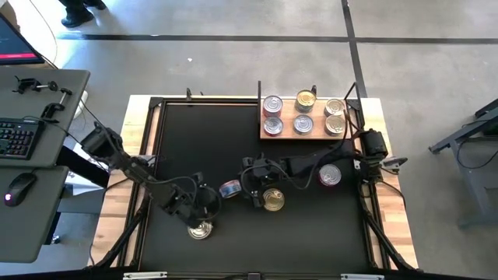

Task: Stack canned seafood by type on shelf
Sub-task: Stack the blue tuna can on top of the upper blue tuna can on the shelf

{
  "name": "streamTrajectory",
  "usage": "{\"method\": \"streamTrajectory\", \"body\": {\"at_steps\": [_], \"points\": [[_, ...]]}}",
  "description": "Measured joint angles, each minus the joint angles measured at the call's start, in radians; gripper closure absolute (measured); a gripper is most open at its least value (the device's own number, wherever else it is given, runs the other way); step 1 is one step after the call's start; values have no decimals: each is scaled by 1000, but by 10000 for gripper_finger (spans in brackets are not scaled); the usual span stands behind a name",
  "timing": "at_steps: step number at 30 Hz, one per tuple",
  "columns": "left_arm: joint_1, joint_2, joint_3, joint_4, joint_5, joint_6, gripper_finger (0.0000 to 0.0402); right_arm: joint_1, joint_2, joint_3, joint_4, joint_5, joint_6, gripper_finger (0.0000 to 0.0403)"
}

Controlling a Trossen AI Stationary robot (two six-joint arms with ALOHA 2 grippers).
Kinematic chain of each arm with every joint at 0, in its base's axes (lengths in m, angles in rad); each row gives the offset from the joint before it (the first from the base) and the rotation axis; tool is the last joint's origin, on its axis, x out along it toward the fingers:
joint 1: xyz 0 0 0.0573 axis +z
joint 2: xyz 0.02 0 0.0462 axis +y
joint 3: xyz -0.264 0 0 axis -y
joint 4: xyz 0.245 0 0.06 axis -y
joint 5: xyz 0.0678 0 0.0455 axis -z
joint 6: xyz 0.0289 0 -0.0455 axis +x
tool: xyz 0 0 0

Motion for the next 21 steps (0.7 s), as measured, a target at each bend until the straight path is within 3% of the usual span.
{"method": "streamTrajectory", "body": {"at_steps": [13,17,21], "points": [[96,6,0,80,8,139,401,-5,88,0,57,22,-41,96],[107,6,0,105,9,171,402,-5,104,0,68,22,-43,143],[108,6,0,110,10,174,401,-5,102,0,87,19,-31,224]]}}
